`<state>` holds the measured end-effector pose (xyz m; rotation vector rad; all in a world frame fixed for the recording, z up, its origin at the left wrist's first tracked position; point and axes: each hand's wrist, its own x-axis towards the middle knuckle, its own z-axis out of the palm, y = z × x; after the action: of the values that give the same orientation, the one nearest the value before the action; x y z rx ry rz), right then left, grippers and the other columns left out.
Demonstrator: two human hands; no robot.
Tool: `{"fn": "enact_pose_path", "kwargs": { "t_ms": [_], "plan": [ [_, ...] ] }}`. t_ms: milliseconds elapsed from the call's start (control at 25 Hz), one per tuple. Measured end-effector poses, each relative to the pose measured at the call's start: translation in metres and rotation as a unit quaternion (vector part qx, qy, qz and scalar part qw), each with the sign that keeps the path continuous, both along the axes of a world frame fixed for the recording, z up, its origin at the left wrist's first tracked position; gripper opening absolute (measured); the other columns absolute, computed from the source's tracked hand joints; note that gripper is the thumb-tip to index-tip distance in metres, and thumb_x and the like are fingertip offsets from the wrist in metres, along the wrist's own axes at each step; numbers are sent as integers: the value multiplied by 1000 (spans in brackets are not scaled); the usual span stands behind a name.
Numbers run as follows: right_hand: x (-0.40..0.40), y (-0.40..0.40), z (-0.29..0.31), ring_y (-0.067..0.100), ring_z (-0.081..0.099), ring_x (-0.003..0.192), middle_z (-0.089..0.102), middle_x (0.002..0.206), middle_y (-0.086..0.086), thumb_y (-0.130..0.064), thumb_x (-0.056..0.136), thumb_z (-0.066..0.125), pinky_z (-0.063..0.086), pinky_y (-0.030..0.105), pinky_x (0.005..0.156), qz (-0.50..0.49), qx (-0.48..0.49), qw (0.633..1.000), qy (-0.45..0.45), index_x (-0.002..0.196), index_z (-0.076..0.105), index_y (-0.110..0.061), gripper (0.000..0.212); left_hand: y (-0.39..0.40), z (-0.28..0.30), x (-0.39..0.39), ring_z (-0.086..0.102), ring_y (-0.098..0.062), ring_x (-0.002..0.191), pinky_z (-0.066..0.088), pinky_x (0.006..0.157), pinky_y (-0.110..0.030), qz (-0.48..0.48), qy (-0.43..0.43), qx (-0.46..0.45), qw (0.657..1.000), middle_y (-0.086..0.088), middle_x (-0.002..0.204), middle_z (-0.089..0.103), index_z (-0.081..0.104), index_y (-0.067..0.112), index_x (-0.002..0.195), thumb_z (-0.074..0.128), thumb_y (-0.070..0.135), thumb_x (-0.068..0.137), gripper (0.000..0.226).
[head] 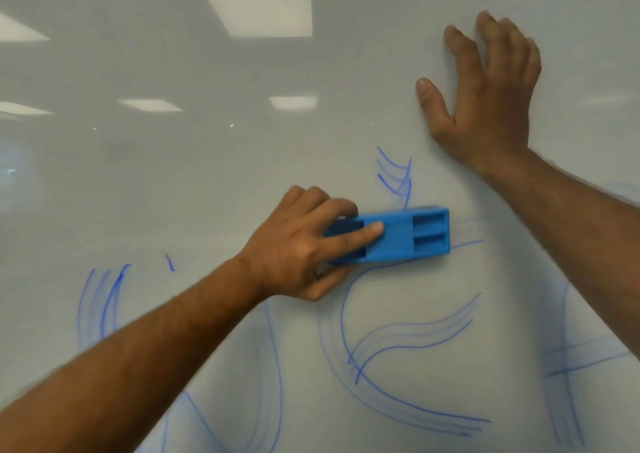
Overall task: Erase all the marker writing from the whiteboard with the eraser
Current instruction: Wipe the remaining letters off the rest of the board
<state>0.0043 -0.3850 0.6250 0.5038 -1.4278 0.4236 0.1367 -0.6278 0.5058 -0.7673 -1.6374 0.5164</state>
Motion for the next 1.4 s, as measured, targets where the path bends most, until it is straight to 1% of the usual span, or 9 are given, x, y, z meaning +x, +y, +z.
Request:
{"fn": "enact_pose_path", "kwargs": {
  "t_ms": [160,440,520,760,880,1000,1200,1280,1400],
  "plan": [
    [-2,0,0,39,27,149,33,160,17,-60,99,39,15,58,122,2,2,1000,-1,152,43,-19,67,-5,12,2,56,-31,81,41,72,-43,16,15,-6,1000,-17,109,68,68,19,132,67,34,86,48],
    [-9,10,4,40,39,140,44,152,16,-58,97,47,26,52,116,41,1,999,32,143,54,-20,61,2,42,-6,54,-34,81,43,77,-46,-3,135,246,960,-20,111,63,70,11,128,75,28,81,50],
    [-12,23,7,40,43,136,47,149,16,-59,96,47,30,49,111,29,11,999,42,141,55,-20,60,17,33,-10,55,-34,81,42,77,-45,-4,121,231,965,-19,111,63,69,13,128,75,29,81,51],
    [-23,49,1,40,38,139,42,151,18,-58,99,43,28,51,111,10,34,999,25,146,48,-20,61,59,-13,-24,53,-30,82,37,71,-41,9,21,43,999,-16,110,65,58,21,135,72,29,82,55],
    [-24,50,2,41,38,139,42,151,19,-56,99,43,28,52,112,8,39,999,31,146,47,-19,60,55,-10,-19,54,-30,83,38,72,-41,30,11,17,999,-15,111,66,58,23,137,69,29,82,56],
    [-27,49,1,42,42,136,46,149,20,-55,100,44,30,51,111,14,33,998,58,144,50,-19,58,35,21,-10,58,-33,84,41,75,-43,37,66,108,991,-16,112,65,64,23,134,67,36,88,48],
    [-28,47,-1,41,40,138,44,151,20,-55,101,42,28,51,112,7,34,998,50,147,48,-19,59,26,57,-6,51,-28,86,40,82,-37,14,142,332,932,-15,112,62,68,18,131,74,35,81,53],
    [-28,47,-2,42,40,138,44,151,20,-55,101,42,29,51,112,6,30,998,58,146,48,-19,58,32,49,-8,53,-32,83,43,78,-43,16,133,283,950,-16,111,62,69,16,129,75,32,80,52],
    [-28,46,-3,43,40,139,44,151,21,-53,101,43,28,52,113,7,29,998,58,146,49,-19,57,32,24,-8,55,-33,82,42,74,-45,19,66,112,991,-18,111,64,68,16,130,73,29,81,51]
  ]
}}
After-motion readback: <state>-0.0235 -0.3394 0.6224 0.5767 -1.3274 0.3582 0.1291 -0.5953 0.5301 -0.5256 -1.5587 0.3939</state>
